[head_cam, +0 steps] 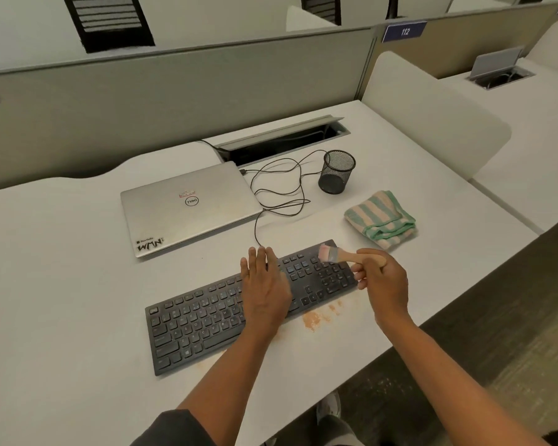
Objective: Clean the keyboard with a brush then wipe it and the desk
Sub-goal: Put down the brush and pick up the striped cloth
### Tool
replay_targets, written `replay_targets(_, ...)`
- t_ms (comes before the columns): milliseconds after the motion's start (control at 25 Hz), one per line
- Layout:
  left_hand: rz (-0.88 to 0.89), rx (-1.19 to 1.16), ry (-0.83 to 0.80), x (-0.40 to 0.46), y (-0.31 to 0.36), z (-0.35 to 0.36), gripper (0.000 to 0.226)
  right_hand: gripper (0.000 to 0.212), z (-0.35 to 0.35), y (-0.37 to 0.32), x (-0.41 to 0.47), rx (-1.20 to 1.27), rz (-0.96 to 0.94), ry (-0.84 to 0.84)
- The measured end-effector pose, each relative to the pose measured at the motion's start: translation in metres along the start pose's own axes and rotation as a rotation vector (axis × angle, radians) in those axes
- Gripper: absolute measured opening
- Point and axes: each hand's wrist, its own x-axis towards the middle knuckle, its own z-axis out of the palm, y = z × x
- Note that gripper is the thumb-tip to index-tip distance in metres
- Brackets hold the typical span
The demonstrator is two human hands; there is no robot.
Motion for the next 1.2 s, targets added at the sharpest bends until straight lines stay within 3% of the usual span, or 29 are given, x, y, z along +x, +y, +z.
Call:
replay_targets(120,0.024,-0.233,0.022,0.026,0.036,-0.015,0.056,0.010,0.009,-0.010,0.022,0.189,0.087,0.069)
replay_targets(320,-0.282,-0.784,-0.151,0.083,0.081,-0.010,0.055,0.012,0.036,-0.017,0.068,0.231,0.140,0.064)
replay_targets(480,-0.426,-0.997,-0.221,0.126,0.106,-0.003,0.053,0.016,0.053,-0.008,0.112,0.188,0.243,-0.003)
replay_targets(600,-0.503,-0.989,-0.221,0.156,0.124,0.005,0.043,0.014,0.064,0.005,0.139,0.128,0.288,-0.051)
replay_targets(760,-0.594,-0.868,-0.187,0.187,0.135,0.022,0.067,0.015,0.074,0.016,0.162,-0.151,0.191,-0.099)
replay_targets(920,-0.641,-0.823,-0.104,0.196,0.144,0.028,0.050,0.013,0.081,0.018,0.178,-0.380,0.118,-0.194)
replay_targets(1200,-0.673,-0.669,-0.042,0.202,0.146,0.045,0.041,0.018,0.078,0.014,0.201,-0.755,0.020,-0.432)
